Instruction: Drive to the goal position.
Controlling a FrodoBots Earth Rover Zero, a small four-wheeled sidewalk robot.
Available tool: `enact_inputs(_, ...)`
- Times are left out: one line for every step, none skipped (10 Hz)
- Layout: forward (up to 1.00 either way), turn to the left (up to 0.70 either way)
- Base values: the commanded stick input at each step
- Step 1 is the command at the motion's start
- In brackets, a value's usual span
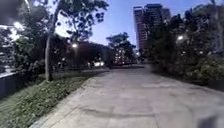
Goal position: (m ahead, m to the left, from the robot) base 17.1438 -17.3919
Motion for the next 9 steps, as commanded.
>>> enact_inputs(0.70,0.00)
enact_inputs(0.70,0.00)
enact_inputs(0.70,0.00)
enact_inputs(0.70,-0.10)
enact_inputs(0.70,-0.20)
enact_inputs(0.70,-0.26)
enact_inputs(0.70,-0.31)
enact_inputs(0.70,-0.35)
enact_inputs(0.70,-0.31)
